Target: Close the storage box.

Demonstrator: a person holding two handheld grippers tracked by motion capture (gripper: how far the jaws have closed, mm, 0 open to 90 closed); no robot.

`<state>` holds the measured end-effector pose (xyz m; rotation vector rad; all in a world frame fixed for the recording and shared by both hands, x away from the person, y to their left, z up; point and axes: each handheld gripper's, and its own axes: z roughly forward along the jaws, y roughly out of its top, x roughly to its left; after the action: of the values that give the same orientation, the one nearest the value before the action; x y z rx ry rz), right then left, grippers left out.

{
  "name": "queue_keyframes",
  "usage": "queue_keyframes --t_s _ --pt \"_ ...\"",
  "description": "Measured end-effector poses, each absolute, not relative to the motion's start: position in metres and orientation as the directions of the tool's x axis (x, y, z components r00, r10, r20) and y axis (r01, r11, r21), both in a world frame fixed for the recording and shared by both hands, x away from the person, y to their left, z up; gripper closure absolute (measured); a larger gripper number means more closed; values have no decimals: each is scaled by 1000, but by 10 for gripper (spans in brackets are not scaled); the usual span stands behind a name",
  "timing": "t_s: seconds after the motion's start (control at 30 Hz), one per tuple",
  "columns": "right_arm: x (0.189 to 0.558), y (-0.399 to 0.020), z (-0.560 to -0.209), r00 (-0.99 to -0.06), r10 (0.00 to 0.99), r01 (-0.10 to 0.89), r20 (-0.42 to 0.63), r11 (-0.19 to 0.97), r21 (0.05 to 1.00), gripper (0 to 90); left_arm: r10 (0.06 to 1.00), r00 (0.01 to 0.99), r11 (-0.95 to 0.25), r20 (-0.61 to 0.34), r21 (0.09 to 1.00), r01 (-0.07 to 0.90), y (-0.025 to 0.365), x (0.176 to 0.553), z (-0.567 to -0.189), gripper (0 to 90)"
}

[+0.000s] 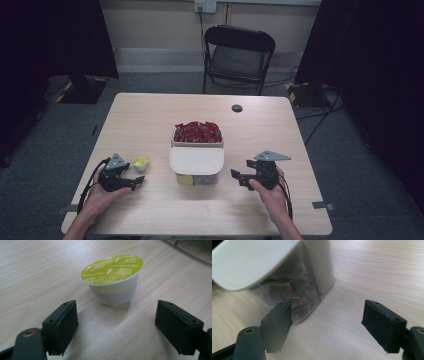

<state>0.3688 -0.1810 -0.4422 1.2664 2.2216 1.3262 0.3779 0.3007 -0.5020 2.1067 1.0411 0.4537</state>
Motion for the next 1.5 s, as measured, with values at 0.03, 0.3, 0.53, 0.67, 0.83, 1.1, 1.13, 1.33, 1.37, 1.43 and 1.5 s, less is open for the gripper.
queue_keyframes --t_s 0.03,0.3,0.53,0.67,0.83,1.1,1.13,1.33,1.37,1.43,1.5 --pt "370 -184 -443 -577 792 551 200 196 811 237 793 609 -404 -7 742 535 301 378 -502 180" --pt "380 -210 -445 -508 835 568 212 140 811 236 793 610 -405 -7 742 535 301 378 -502 180" --pt "388 -227 -450 -444 876 587 189 124 800 225 792 610 -405 -6 742 535 301 378 -502 180" --pt "396 -240 -458 -397 900 612 180 113 783 182 793 610 -405 -7 742 535 301 378 -502 180" --pt "403 -250 -469 -352 925 641 143 127 757 178 792 610 -405 -7 742 534 301 378 -502 180" --pt "407 -254 -488 -315 947 683 61 182 707 173 793 610 -405 -7 742 535 301 378 -502 180" --pt "408 -255 -489 -316 947 683 52 190 705 172 793 610 -405 -7 742 535 301 378 -502 180" --pt "410 -252 -495 -295 956 686 -8 218 695 144 792 610 -405 -7 742 534 301 378 -502 179" --pt "410 -251 -495 -291 957 685 -10 216 696 139 792 610 -405 -7 742 534 301 378 -502 178" --pt "409 -249 -497 -277 961 677 -13 205 707 131 792 610 -405 -7 742 534 301 378 -502 178" --pt "409 -249 -498 -272 962 671 -12 198 714 119 792 611 -407 -5 741 534 301 378 -502 178"
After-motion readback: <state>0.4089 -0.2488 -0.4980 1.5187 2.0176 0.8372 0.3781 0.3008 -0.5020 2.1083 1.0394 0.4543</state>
